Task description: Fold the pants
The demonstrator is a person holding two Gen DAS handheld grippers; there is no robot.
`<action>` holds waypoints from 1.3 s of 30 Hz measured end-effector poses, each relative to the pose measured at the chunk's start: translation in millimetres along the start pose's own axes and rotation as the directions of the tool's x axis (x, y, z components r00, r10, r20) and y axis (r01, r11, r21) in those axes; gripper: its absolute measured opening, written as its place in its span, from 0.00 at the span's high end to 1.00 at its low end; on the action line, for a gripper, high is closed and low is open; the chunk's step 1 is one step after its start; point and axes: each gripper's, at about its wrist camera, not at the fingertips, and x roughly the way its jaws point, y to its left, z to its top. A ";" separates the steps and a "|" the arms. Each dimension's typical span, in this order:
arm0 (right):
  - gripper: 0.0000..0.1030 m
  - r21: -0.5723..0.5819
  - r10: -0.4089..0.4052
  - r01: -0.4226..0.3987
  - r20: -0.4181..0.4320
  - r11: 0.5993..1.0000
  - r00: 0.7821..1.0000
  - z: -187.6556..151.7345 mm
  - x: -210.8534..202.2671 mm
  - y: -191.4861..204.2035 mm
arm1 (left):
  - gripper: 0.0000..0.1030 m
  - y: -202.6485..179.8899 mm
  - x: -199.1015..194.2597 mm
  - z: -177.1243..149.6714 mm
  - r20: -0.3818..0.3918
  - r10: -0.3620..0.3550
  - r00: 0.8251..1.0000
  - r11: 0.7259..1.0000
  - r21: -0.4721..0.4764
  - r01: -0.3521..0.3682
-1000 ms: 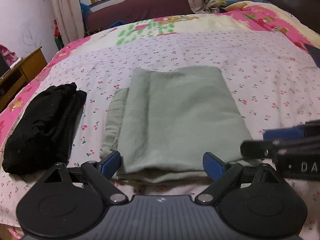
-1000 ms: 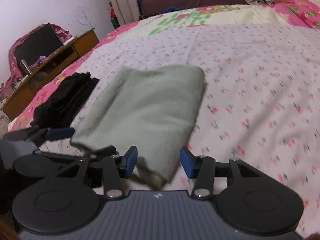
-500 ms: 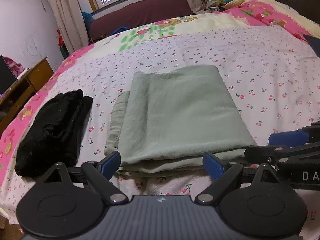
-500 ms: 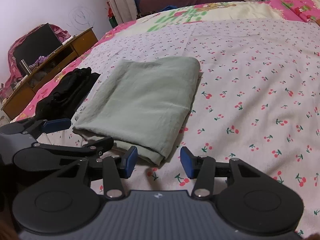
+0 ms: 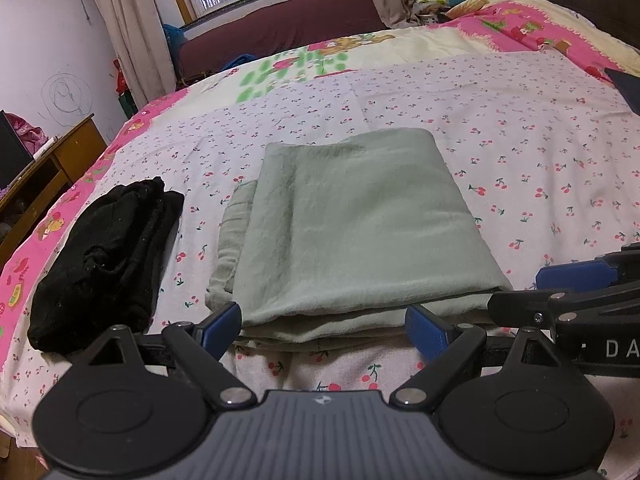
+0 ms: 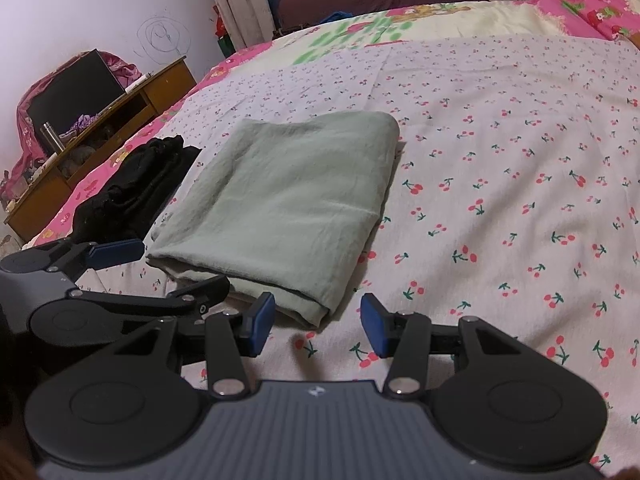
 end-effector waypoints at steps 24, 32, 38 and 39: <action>0.53 0.011 0.001 -0.001 -0.006 1.000 1.000 -2.7 2.7 -0.6 | 0.02 -6.6 3.1 -2.8 -0.010 0.027 1.000 0.999 0.035 -0.027; 0.53 0.015 0.002 -0.002 -0.008 1.000 1.000 -3.3 3.1 -0.8 | 0.02 -7.0 2.8 -2.6 -0.010 0.028 1.000 0.999 0.035 -0.028; 0.53 0.019 0.003 -0.003 -0.009 1.000 1.000 -4.2 3.7 -1.0 | 0.02 -7.4 4.1 -3.7 -0.008 0.034 0.999 0.999 0.041 -0.034; 0.53 0.019 0.002 -0.002 -0.010 1.000 1.000 -4.4 3.8 -0.8 | 0.02 -7.7 4.1 -3.8 -0.008 0.035 0.999 0.998 0.042 -0.035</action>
